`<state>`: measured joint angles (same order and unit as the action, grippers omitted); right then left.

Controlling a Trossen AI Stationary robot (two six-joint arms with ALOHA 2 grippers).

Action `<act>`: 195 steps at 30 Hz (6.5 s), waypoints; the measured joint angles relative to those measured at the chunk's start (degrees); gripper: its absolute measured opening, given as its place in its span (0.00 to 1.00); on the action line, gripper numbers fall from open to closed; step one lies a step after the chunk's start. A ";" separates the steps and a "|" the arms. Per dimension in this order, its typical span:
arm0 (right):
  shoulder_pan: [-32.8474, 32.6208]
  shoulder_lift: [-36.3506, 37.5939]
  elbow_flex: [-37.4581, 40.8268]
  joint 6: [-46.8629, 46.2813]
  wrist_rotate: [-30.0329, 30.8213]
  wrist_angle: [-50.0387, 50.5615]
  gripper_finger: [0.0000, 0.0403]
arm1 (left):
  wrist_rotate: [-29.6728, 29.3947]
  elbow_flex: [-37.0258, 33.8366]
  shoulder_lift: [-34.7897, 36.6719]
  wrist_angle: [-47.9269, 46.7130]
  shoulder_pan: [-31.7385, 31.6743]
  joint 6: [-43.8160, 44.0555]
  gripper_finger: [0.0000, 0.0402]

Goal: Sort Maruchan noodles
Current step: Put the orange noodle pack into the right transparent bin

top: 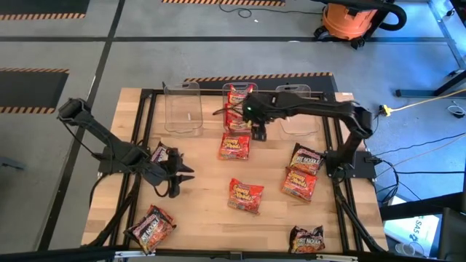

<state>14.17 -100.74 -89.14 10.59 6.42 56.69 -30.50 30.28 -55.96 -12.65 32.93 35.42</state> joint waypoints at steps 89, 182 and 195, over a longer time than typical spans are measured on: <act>-8.50 33.54 36.68 -12.42 -4.03 -25.51 0.33 | 10.22 12.04 -25.40 11.83 -9.57 -17.97 0.26; 5.73 28.72 20.61 -18.05 1.68 4.77 0.59 | 10.98 4.39 -20.10 21.90 -12.35 -20.76 0.26; -36.90 33.27 42.46 -52.91 -3.59 -4.29 0.29 | 10.19 7.16 -33.69 35.82 -5.88 -14.94 0.26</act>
<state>-22.73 -67.48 -46.68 -42.32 2.83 52.40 -20.31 37.44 -89.65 23.17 27.05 20.48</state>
